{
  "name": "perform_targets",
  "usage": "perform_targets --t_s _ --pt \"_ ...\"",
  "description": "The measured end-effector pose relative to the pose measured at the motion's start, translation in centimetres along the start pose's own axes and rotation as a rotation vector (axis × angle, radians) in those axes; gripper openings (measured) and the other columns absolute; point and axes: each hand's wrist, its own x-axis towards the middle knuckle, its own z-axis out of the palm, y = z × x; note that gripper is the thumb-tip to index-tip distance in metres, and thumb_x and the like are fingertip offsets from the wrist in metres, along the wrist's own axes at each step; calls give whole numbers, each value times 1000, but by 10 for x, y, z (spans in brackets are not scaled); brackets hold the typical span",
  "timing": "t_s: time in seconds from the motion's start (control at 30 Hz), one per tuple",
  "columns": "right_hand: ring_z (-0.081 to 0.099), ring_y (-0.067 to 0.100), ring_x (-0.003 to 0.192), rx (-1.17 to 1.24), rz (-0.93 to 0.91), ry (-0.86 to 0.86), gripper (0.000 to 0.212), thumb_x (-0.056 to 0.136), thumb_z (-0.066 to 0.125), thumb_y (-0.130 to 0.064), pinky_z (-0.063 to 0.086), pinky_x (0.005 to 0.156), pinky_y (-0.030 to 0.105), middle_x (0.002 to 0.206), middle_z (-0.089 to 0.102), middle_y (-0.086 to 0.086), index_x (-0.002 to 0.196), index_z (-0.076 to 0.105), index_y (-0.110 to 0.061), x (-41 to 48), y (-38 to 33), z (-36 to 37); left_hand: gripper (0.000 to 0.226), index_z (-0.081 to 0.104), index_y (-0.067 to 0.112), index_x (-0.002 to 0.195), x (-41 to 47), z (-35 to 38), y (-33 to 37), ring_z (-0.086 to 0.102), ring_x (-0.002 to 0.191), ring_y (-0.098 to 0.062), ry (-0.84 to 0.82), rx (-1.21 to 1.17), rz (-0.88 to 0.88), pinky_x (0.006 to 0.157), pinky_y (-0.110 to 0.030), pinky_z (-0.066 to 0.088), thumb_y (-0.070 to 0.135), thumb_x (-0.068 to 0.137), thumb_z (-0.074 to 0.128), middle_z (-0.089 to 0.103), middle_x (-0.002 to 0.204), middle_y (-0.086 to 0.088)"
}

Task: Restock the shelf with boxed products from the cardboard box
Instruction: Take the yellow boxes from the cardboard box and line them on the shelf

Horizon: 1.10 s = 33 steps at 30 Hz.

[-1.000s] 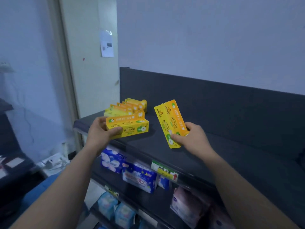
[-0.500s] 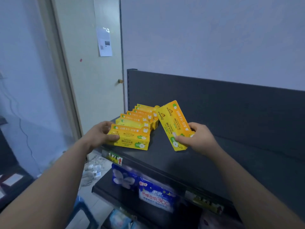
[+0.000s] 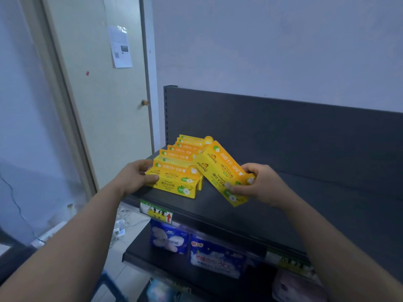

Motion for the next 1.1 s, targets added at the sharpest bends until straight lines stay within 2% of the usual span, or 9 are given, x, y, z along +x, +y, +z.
perform_targets --t_s 0.1,0.23,0.3,0.47,0.63,0.8,0.9,1.0,1.1 --pt "70 13 82 -41 -19 -18 40 62 90 -29 59 76 38 91 72 -4 94 65 -24 4 -5 14 52 56 13 126 -1 0 -2 60 109 -28 55 26 12 101 -46 46 6 78 75 61 120 -10" --pt "61 11 94 -185 -79 -53 48 63 87 -39 55 80 36 107 62 -11 101 59 -30 16 -16 44 38 58 11 122 -6 2 -2 58 104 -20 208 -35 62 95 -33 43 12 86 68 62 115 -8" --pt "55 10 100 -256 -95 -65 54 65 85 -43 51 82 31 113 56 -13 108 56 -30 21 -22 59 37 57 8 126 -9 2 -1 57 102 -18 284 -39 81 94 -32 43 14 89 64 63 116 -8" --pt "53 14 104 -256 -105 -38 63 66 85 -37 51 83 32 125 53 -6 115 47 -30 26 -29 86 31 61 11 123 -15 4 1 55 105 -16 373 -42 97 93 -30 41 17 93 57 61 117 -3" --pt "58 8 99 -387 -34 18 80 58 78 -64 54 81 37 115 55 -17 123 42 -34 22 -20 84 29 61 14 122 -18 6 0 55 106 -15 397 -67 113 92 -29 41 17 94 55 61 115 1" --pt "61 5 92 -189 9 -37 62 66 83 -42 56 80 31 109 63 -12 117 49 -29 20 -9 86 28 62 12 121 -19 12 5 56 103 -13 425 -83 146 90 -28 41 15 94 54 63 113 1" --pt "62 8 92 -129 2 -24 67 66 84 -40 57 78 32 110 62 -9 119 46 -26 24 -14 99 28 62 13 121 -20 15 8 57 103 -14 428 -81 159 92 -32 46 15 94 54 64 116 0" --pt "61 10 95 -137 -9 -24 77 67 84 -41 55 80 31 114 60 -7 128 40 -24 27 -20 106 27 62 16 120 -22 15 11 59 106 -15 428 -71 163 96 -42 49 17 95 54 64 113 3" --pt "58 7 97 -209 -14 -2 81 67 80 -52 52 80 29 115 57 -11 133 38 -28 21 -20 98 25 63 19 118 -27 15 18 60 104 -14 408 -56 198 94 -45 51 18 95 55 64 109 7"
